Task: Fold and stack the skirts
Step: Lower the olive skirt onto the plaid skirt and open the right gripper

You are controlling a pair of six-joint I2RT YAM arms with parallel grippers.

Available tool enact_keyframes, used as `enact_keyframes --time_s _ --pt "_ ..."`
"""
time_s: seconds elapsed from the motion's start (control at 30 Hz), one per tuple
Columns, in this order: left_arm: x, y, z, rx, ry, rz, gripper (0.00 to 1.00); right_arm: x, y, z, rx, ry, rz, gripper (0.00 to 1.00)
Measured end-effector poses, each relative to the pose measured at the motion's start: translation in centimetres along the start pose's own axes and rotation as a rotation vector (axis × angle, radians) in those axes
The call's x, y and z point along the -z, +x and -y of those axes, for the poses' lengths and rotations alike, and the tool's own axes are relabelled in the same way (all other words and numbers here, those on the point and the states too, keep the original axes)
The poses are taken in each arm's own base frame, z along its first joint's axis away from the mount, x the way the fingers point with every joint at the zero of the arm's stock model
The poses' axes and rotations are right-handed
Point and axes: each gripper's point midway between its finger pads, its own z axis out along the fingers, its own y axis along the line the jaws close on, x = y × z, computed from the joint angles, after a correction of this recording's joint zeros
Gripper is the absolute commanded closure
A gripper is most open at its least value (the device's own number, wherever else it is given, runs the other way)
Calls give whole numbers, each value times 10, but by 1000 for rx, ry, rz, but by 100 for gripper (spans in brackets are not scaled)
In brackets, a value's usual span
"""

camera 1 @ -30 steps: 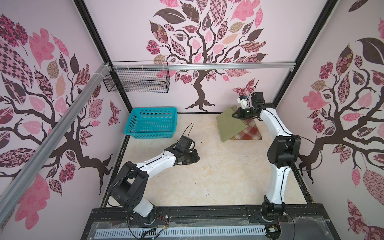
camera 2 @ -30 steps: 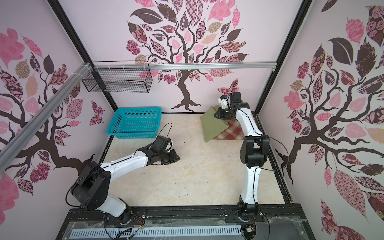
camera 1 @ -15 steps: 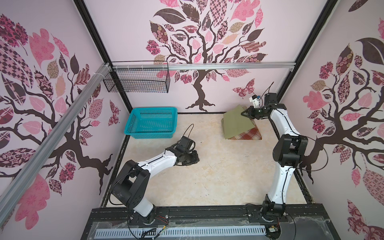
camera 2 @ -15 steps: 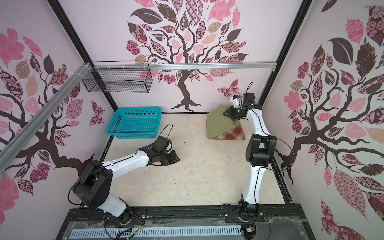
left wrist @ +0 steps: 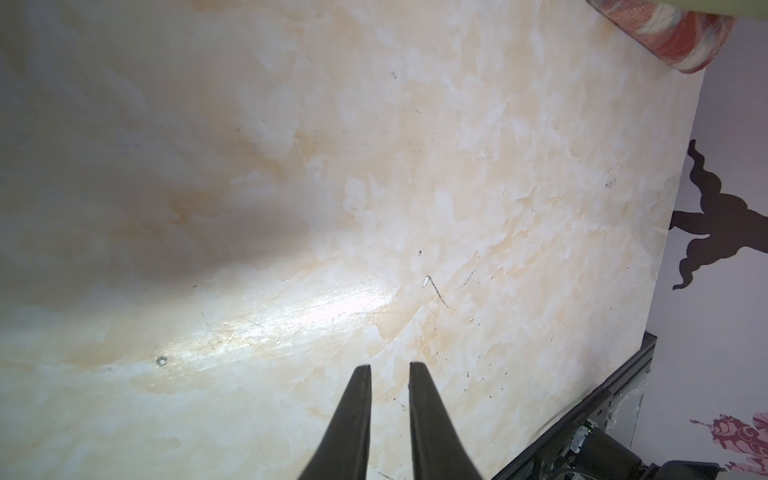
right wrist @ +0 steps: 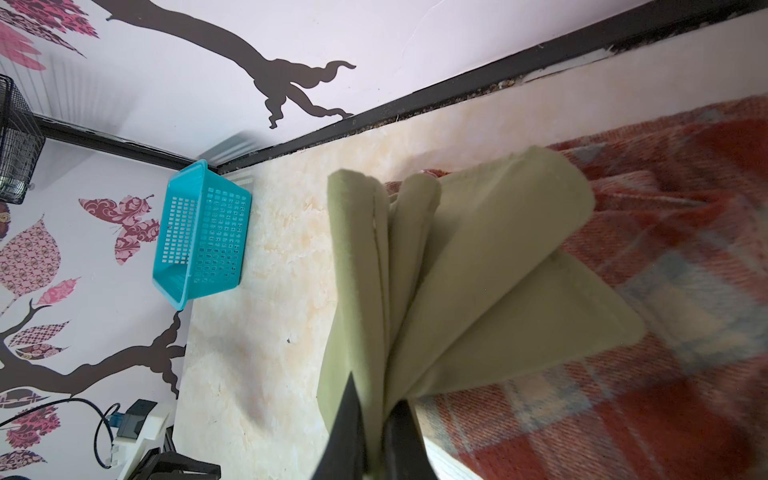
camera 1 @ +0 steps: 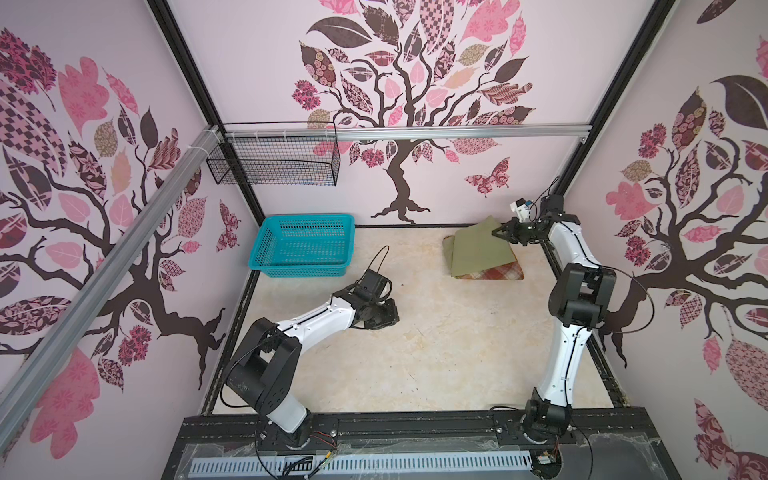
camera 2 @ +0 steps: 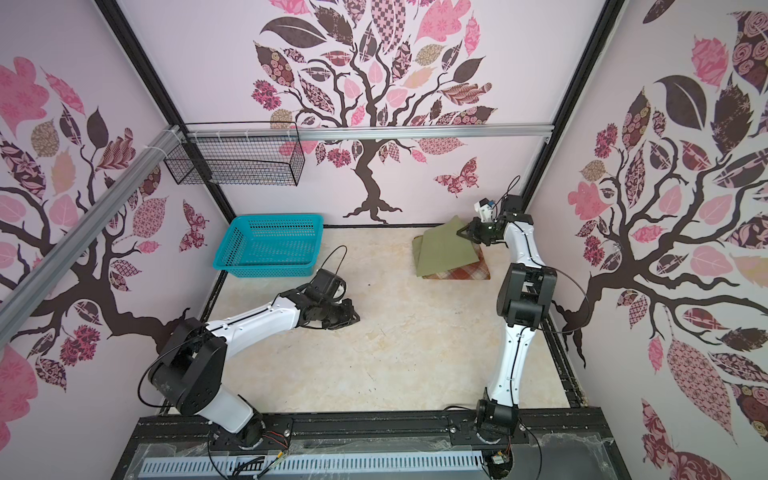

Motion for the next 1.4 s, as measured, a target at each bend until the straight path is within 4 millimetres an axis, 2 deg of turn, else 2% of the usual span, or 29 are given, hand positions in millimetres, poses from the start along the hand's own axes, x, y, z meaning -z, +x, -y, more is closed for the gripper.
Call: enact_keyframes --time_s 0.33,0.6,0.93,1.2,1.4 --pt "1 0 0 4 -8 -9 79 -3 -3 17 -20 0 3 100" --pt "6 -15 15 -9 12 17 79 -4 2 40 -58 16 -2 100" --pt "-7 -10 4 5 -27 -17 79 -11 -2 59 -43 58 -5 100" --pt "-13 -13 5 6 -37 -29 79 -18 -2 72 -52 83 -6 100" --pt "-16 -12 3 8 -43 -36 79 -28 6 90 -81 108 -24 100"
